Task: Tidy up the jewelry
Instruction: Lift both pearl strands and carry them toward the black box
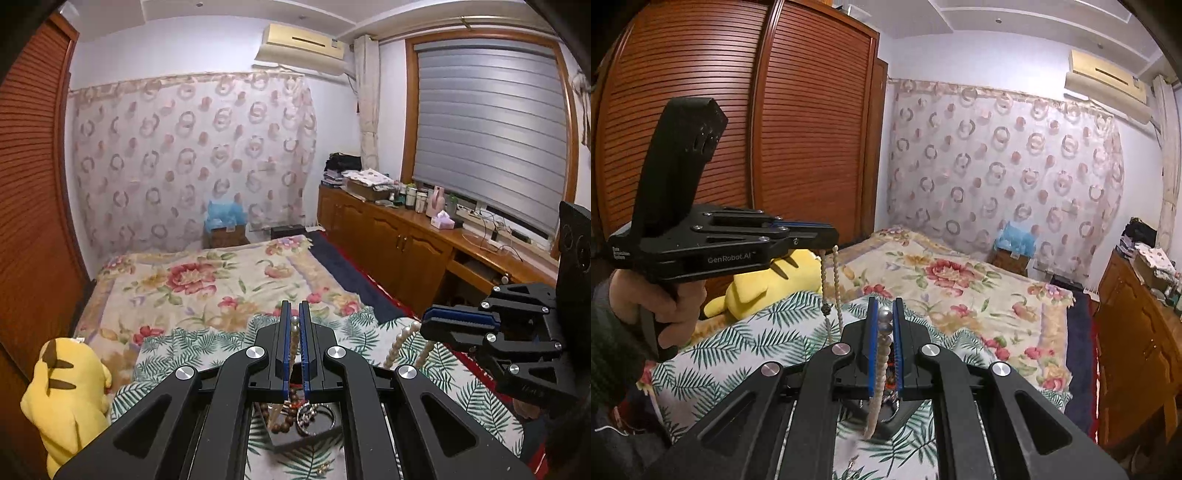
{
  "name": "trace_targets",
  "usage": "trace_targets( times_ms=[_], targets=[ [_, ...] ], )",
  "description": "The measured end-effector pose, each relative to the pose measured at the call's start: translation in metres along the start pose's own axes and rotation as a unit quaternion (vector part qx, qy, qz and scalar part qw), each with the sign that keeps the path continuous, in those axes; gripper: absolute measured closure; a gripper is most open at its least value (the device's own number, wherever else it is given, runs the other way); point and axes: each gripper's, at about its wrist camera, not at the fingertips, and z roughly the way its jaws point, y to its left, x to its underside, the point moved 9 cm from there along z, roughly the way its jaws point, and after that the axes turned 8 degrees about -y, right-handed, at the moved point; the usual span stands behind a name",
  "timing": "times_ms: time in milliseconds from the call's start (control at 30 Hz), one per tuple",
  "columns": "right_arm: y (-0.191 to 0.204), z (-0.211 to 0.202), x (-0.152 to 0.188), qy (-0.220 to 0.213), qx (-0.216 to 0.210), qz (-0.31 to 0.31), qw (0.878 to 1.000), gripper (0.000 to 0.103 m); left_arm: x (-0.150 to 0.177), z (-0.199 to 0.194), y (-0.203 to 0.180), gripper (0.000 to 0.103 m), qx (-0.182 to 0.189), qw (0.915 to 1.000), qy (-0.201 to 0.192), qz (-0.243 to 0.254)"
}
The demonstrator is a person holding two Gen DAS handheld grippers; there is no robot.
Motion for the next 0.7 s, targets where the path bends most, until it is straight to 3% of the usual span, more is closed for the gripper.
trace_targets(
  times_ms=[200, 367, 700],
  targets=[
    [-0.013, 0.012, -0.019, -0.007, 0.002, -0.007, 1.0, 0.094, -0.01, 0.015, 0.004, 0.099, 0.003, 1.0, 0.001, 0.0],
    [-0.023, 0.022, -0.021, -0.005, 0.004, -0.005, 1.0, 0.094, 0.001, 0.032, 0.008, 0.099, 0.007, 0.9998, 0.016, -0.005],
    [-0.041, 0.077, 0.019, 0.045, 0.0, 0.014, 0.999, 0.094, 0.047, 0.068, 0.015, 0.099, 0.015, 0.9977, 0.062, -0.023]
  ],
)
